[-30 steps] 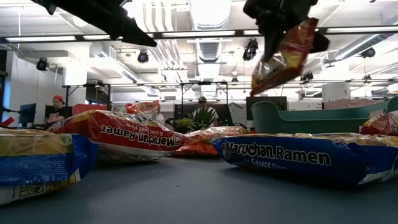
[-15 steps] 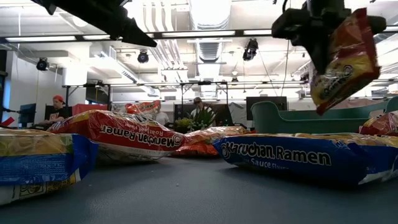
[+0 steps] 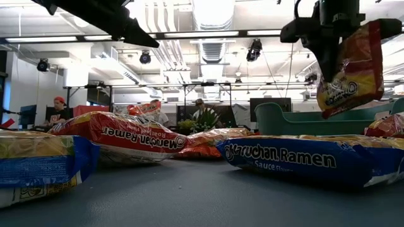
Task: Sort Maruchan noodles
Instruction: Put the red noodle pack into the green bin
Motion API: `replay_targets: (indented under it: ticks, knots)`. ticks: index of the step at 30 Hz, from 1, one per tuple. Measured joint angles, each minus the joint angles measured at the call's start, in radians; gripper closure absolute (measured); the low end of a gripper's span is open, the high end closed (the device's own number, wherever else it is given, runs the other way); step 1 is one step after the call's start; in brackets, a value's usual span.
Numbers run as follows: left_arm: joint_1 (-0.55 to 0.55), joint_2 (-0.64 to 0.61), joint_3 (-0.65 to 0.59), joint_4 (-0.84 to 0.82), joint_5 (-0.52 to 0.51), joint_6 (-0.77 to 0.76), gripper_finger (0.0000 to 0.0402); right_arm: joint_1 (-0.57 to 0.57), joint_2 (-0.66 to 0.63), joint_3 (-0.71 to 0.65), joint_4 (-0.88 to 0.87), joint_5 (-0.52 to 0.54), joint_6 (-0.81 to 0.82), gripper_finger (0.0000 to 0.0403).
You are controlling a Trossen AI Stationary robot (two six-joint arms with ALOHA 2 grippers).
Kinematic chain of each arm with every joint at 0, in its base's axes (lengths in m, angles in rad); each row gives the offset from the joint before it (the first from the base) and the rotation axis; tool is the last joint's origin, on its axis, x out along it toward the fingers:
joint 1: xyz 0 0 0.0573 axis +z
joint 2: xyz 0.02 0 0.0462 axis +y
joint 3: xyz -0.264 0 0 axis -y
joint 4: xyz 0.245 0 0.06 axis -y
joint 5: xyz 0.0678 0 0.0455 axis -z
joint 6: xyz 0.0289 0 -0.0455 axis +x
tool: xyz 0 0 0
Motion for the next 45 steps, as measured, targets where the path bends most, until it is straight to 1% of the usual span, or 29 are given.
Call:
replay_targets:
  ticks: [11,20,33,36,42,45]
  knots:
    - [0.000,0.000,0.000,0.000,0.000,0.000,0.0402,-0.001,0.000,-0.072,0.011,0.002,0.002,0.0262]
    - [0.000,0.000,0.000,0.000,0.000,0.007,0.0402,-0.001,0.001,-0.125,0.088,0.001,-0.014,0.0252]
    - [0.000,0.000,0.000,0.000,0.000,0.007,0.0402,-0.001,0.001,-0.128,0.082,0.000,-0.043,0.0250]
    - [0.000,0.000,0.000,0.000,0.000,0.007,0.0402,-0.001,0.001,-0.128,0.083,-0.013,-0.076,0.0250]
    - [0.000,0.000,0.000,0.000,0.000,0.008,0.0402,-0.001,0.001,-0.128,0.083,-0.040,-0.060,0.0254]
    - [0.000,0.000,0.000,0.000,0.000,0.008,0.0402,-0.001,0.001,-0.128,0.083,-0.044,-0.050,0.0247]
